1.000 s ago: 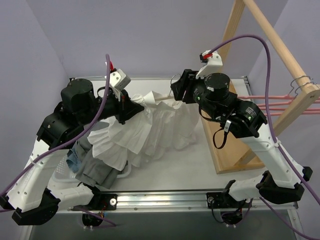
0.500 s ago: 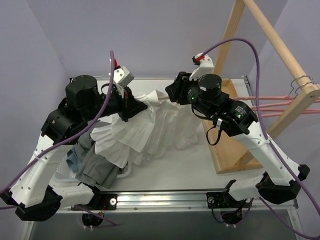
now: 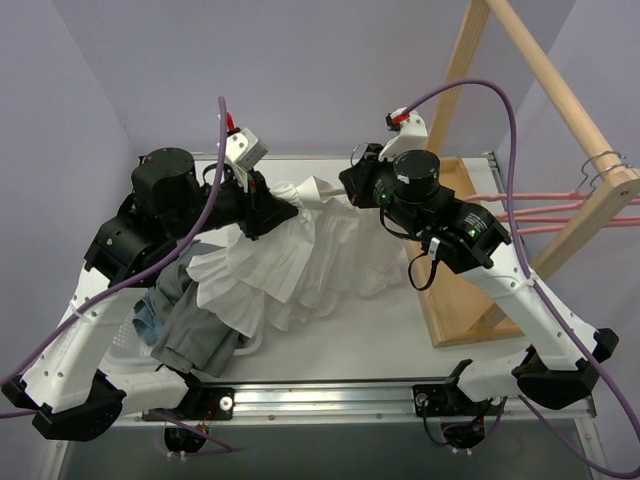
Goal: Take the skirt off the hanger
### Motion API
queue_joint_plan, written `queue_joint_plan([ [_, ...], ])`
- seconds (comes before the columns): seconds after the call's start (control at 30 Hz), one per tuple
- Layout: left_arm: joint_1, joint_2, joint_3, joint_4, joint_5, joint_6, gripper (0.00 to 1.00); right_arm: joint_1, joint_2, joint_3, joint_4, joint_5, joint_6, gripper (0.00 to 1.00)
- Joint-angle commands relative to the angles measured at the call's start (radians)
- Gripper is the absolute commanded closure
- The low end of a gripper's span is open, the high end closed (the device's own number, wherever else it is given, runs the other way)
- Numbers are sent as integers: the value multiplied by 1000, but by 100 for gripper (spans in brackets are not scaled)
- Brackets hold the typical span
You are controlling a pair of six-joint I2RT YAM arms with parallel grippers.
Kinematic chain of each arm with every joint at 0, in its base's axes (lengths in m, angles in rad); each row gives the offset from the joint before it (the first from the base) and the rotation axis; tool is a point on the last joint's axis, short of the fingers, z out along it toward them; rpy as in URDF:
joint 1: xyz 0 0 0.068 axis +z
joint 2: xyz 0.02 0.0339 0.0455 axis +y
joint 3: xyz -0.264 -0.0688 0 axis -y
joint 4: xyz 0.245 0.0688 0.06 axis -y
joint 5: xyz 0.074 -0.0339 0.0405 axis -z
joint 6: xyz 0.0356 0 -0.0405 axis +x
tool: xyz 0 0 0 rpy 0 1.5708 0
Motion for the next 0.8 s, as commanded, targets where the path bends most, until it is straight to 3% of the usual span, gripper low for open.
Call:
queue_joint_plan([
  [0.0,1,-46,4,92,17,-11,67,-19,-49,15,74,60,2,100],
  [0.03,2,-54,-7,85,9,-4,58,-22,-55,26,71,65,1,100],
  [0.07,1,-71,-34,81,5,-1,55,-30,-58,32,71,63,1,100],
  [0.33,2,-143,-189,78,-23,-14,51,-76,-63,124,22,60,-24,100],
  [0.4,1,-148,-203,72,-23,-11,58,-80,-63,145,10,60,-31,100],
  [0.43,1,-148,-203,57,-28,-10,67,-85,-66,152,8,60,-33,100],
  [0.47,1,-145,-198,46,-38,-10,94,-86,-64,156,2,60,-36,100],
  [0.6,1,-167,-189,32,-136,-25,98,-102,-64,182,-32,102,-60,100],
  [0.77,18,-230,-157,46,-434,-10,98,-120,-90,155,-46,178,-81,100],
])
